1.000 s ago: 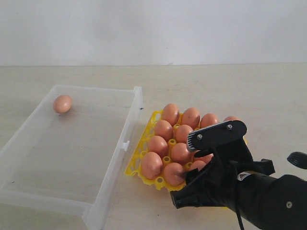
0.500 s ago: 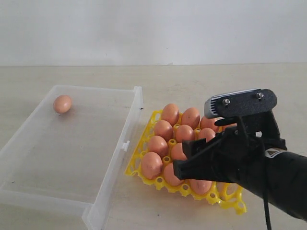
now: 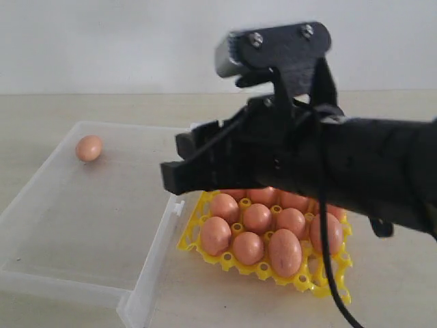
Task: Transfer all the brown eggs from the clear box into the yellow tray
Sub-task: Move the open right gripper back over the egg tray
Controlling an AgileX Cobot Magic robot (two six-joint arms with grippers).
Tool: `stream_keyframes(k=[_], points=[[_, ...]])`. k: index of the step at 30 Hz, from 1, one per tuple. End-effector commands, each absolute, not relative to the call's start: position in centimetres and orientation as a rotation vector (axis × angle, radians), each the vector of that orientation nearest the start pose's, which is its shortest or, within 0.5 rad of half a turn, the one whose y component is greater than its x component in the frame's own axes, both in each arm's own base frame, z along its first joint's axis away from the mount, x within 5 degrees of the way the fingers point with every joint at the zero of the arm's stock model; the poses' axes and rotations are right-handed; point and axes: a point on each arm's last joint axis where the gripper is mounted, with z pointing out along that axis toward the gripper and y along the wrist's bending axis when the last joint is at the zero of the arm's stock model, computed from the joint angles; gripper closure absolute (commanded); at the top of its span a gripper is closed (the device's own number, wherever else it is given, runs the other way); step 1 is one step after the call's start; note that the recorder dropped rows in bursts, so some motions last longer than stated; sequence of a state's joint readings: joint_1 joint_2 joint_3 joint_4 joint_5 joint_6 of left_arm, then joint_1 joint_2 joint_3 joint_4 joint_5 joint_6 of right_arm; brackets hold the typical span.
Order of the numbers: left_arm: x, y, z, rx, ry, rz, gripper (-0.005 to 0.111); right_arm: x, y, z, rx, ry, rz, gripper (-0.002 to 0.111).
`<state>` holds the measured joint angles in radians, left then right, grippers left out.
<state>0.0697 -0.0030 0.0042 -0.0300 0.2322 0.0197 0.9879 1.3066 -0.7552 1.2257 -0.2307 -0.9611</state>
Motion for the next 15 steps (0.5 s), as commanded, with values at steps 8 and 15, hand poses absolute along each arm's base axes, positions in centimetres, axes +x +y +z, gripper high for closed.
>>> stream_keyframes(k=[8,15], points=[[5.5,0.3,19.2,-0.067,1.714,0.035,0.111,27.3,37.0,26.2,-0.557,2.232,0.973,0.05],[5.5,0.3,19.2,-0.067,1.714,0.035,0.111,34.2,40.3,25.3,-0.083,2.33,1.164,0.031]])
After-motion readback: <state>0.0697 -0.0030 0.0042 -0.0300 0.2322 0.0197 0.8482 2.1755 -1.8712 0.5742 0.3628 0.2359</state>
